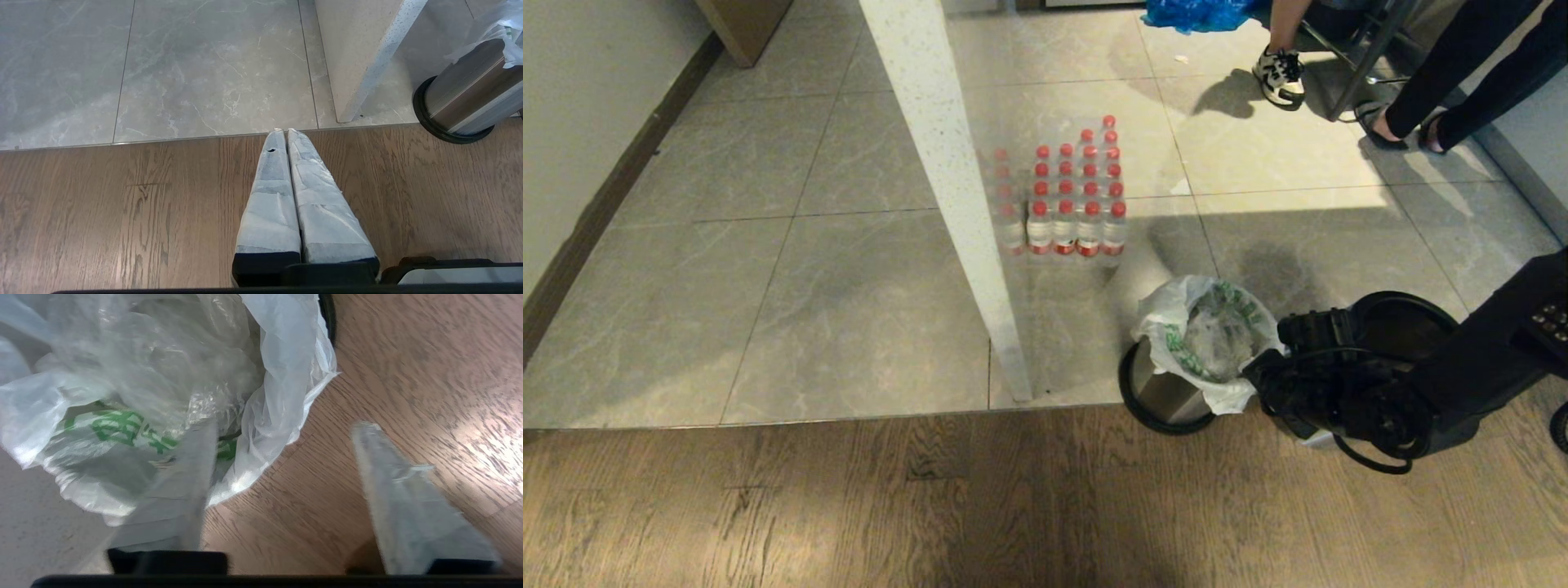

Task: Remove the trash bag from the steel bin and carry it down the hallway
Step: Pick up the trash bag

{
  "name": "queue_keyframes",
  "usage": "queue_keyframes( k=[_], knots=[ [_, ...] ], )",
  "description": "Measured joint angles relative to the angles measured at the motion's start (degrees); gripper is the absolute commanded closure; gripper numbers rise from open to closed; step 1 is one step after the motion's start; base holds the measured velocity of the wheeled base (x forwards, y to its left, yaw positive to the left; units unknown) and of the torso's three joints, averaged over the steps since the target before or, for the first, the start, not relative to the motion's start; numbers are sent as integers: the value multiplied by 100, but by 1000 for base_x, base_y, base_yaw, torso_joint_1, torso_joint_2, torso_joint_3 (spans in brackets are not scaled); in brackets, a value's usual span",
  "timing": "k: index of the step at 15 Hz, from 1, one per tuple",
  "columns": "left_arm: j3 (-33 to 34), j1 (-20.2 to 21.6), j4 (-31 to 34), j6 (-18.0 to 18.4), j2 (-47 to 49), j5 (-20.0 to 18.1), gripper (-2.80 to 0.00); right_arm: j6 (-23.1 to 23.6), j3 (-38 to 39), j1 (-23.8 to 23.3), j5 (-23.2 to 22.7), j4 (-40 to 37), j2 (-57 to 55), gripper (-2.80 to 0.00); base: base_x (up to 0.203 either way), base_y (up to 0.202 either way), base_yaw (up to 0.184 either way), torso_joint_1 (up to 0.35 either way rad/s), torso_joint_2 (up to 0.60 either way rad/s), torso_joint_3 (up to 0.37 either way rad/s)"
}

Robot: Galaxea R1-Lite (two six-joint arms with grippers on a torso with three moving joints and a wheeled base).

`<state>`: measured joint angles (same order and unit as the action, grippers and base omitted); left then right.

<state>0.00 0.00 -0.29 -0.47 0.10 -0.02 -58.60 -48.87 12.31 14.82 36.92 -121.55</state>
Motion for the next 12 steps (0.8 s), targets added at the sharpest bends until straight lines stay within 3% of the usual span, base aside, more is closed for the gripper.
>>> queue_keyframes(
  k=[4,5,12],
  knots=[
    [0,0,-1,5,0,0,0,6,-86,4,25,183,-195,-280,0,0,0,0,0,0],
    [0,0,2,3,0,2,0,11,-90,4,28,206,-222,0,0,0,0,0,0,0],
    [0,0,-1,5,0,2,0,106,-118,6,16,285,-318,0,0,0,0,0,0,0]
  ],
)
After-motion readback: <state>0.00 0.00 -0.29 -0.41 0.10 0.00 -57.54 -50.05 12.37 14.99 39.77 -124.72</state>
